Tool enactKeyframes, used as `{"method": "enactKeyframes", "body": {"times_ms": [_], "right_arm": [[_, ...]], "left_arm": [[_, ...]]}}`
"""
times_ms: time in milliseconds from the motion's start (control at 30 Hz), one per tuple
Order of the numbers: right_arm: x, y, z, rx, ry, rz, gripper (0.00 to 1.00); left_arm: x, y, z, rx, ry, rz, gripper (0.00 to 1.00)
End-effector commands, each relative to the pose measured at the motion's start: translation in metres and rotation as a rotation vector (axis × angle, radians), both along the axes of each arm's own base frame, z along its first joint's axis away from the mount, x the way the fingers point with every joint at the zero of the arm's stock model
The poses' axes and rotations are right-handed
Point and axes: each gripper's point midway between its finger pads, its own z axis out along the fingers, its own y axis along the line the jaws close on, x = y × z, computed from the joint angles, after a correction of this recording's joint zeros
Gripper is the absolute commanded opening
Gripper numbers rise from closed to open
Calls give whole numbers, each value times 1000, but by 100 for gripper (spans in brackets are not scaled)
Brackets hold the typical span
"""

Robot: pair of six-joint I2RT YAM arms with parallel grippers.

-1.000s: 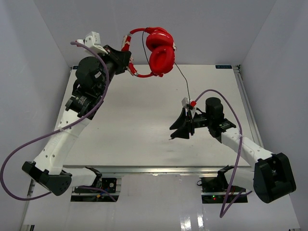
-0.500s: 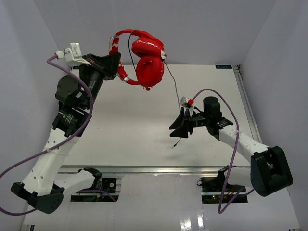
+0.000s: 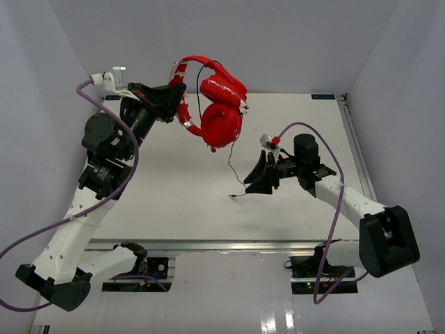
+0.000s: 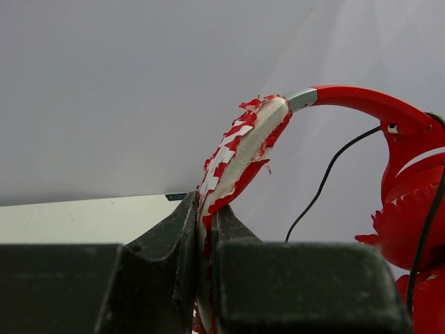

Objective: Wrap the headphones

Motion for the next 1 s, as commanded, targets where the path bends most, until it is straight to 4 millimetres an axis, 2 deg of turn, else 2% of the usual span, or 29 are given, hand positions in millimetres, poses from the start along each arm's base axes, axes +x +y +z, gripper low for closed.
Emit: {"method": "enactKeyframes", "body": {"times_ms": [0,200,300,400,433,533,633,833,867,933,967], "right_arm": [[2,1,20,41,-61,33,54],[11,4,27,48,-128,16,61],[27,6,35,48,-289,-16,73],[51,9,51,46,-421,-89,83],[53,9,51,46,-426,-91,86],[73,16,63,66,-512,-141,96],[75,29,73,90,-539,-121,91],[80,54,59,66,-516,-108,91],[79,57,53,62,-506,-93,95],[70,58,40,60,-490,-50,98],[63,57,34,58,-489,-29,94]], "left_arm": [[-23,10,46,-64,-114,-14,0],[-21,1,49,-82,-107,-58,0],[-22,0,51,-92,-104,-71,0],[-22,-1,52,-92,-97,-77,0],[-23,-1,53,-92,-100,-79,0],[-22,-3,51,-91,-92,-86,0],[-22,-4,51,-94,-88,-90,0],[-16,-5,49,-106,-72,-87,0],[-14,-4,49,-111,-66,-79,0],[-12,-1,49,-121,-57,-58,0],[-11,2,48,-124,-52,-42,0]]}}
